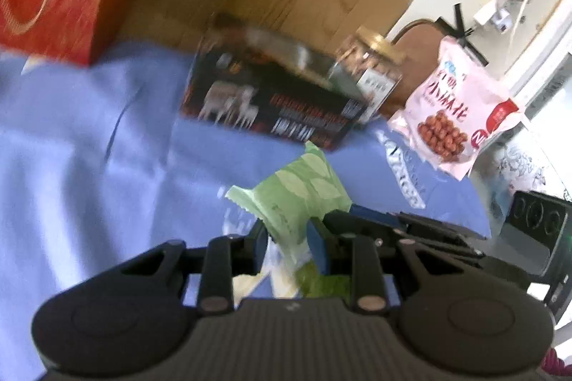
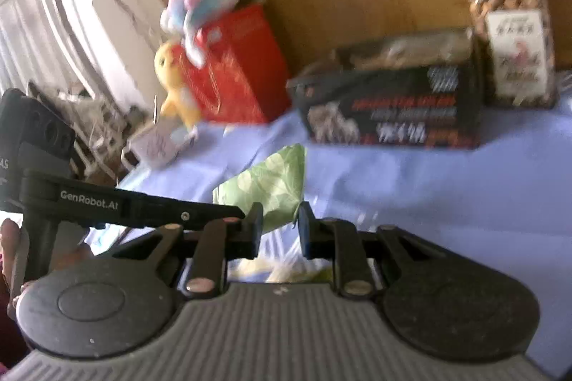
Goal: Organize snacks
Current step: 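Carry the green biscuit pack into the tin with the left gripper, release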
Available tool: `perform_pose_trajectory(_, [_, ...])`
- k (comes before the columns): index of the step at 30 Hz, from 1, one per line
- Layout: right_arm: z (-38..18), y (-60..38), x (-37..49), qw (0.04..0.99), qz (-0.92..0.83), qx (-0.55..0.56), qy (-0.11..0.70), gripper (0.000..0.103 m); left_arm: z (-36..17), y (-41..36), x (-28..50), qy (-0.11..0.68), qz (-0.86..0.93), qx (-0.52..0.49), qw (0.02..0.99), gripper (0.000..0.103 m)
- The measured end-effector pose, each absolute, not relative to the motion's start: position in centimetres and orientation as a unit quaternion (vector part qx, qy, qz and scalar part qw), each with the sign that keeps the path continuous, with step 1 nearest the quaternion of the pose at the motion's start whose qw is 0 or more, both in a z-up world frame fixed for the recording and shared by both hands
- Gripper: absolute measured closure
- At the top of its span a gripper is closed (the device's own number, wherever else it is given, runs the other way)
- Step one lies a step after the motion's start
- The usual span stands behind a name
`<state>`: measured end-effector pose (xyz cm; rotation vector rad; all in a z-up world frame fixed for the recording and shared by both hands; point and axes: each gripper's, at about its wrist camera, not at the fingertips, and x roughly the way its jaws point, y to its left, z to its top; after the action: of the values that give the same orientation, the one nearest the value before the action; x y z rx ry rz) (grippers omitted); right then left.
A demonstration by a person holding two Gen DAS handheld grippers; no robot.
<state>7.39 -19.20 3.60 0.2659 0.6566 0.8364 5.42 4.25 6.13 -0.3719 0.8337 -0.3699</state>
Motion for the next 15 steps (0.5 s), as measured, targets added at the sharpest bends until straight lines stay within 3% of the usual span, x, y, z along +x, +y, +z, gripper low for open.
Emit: perform_pose_trajectory(15, [7.1,-19.2,14.5,0.903,0.337,0.143,0.224,0.08,11.9,1.8,16.1,0.327,-0.17,-0.124,0.921,0.076])
